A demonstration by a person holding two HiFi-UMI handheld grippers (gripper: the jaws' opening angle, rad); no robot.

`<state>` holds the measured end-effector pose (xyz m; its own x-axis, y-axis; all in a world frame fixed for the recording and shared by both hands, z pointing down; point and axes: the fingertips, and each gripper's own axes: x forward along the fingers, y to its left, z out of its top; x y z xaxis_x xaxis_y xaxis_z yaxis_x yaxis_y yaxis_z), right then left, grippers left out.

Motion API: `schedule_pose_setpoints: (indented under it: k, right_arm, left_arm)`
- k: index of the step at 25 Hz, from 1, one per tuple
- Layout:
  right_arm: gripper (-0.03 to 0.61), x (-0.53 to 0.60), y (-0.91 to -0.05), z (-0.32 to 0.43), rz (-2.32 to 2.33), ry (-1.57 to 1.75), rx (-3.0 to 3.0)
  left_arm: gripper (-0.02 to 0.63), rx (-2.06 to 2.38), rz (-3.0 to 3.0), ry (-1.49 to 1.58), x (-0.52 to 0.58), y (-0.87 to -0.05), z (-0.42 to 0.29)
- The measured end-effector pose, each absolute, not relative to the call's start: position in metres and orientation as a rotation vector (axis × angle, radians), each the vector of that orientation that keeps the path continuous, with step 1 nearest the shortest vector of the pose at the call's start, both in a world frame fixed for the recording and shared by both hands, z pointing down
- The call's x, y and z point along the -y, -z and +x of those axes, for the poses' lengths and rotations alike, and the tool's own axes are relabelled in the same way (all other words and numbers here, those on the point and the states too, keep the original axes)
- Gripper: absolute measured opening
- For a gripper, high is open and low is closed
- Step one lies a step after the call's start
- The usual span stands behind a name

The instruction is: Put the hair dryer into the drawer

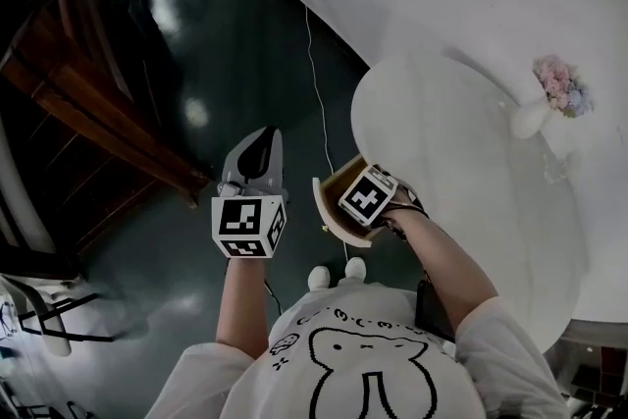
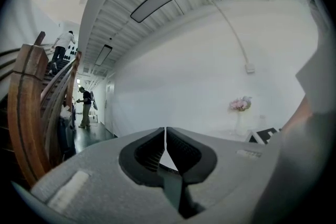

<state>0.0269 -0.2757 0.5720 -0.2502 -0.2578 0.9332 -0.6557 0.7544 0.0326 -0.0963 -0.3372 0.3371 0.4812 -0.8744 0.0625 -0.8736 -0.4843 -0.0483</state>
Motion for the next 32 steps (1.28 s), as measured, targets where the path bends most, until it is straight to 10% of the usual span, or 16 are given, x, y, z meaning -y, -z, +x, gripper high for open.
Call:
schedule_pose_setpoints:
  k: [10,17,32]
  right_arm:
    - [0.185,0.300,-0.504,0.055,0.922,-0.402,1.974]
    - [0.000,0.306,-0.450,0.084,1.147,-0.375,2.048]
    - [-0.002,0.285,-0.324,0.137,1.693,-0.219,2.348]
  left_arm:
    - [0.021,-1.508,-2.670,0.091,0.341,-0.310,-0.074]
    - [0.021,-1.463,-2.665,0.054,0.339,-0.296,-0.060]
    - [0.021,-1.375,-2.692,0.015,0.330,-0.285,-0.034]
